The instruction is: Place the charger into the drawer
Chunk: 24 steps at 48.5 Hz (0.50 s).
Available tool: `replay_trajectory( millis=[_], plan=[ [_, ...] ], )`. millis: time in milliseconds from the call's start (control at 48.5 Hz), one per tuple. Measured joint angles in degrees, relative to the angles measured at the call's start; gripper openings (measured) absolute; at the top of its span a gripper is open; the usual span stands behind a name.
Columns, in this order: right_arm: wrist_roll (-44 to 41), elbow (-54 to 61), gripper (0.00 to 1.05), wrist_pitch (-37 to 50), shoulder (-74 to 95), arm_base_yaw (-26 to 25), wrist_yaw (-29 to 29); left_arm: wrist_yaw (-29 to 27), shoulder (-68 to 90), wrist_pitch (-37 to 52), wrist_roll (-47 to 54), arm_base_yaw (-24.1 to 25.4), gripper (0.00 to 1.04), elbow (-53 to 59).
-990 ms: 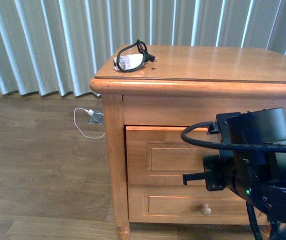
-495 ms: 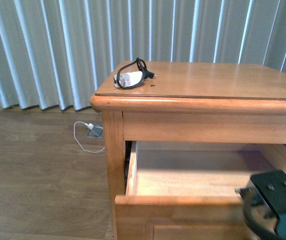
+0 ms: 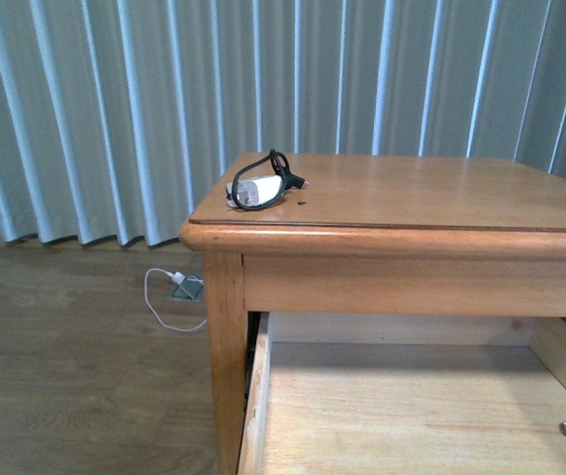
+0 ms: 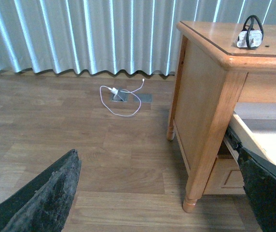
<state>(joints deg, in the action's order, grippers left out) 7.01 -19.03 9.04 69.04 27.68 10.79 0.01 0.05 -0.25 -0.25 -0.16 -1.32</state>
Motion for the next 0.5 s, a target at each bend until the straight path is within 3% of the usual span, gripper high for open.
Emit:
replay_trajectory(
  millis=[289,495],
  plan=[
    [1.0,-1.7,0.97,-11.6,-15.7,-3.6,-5.9,0.0,0.0,0.0,0.0,0.0,0.99,0.0],
    [-0.9,-4.9,0.96,-17.1,-24.3,-12.5,-13.1,0.0,0.0,0.0,0.0,0.0,0.99,0.0]
  ],
)
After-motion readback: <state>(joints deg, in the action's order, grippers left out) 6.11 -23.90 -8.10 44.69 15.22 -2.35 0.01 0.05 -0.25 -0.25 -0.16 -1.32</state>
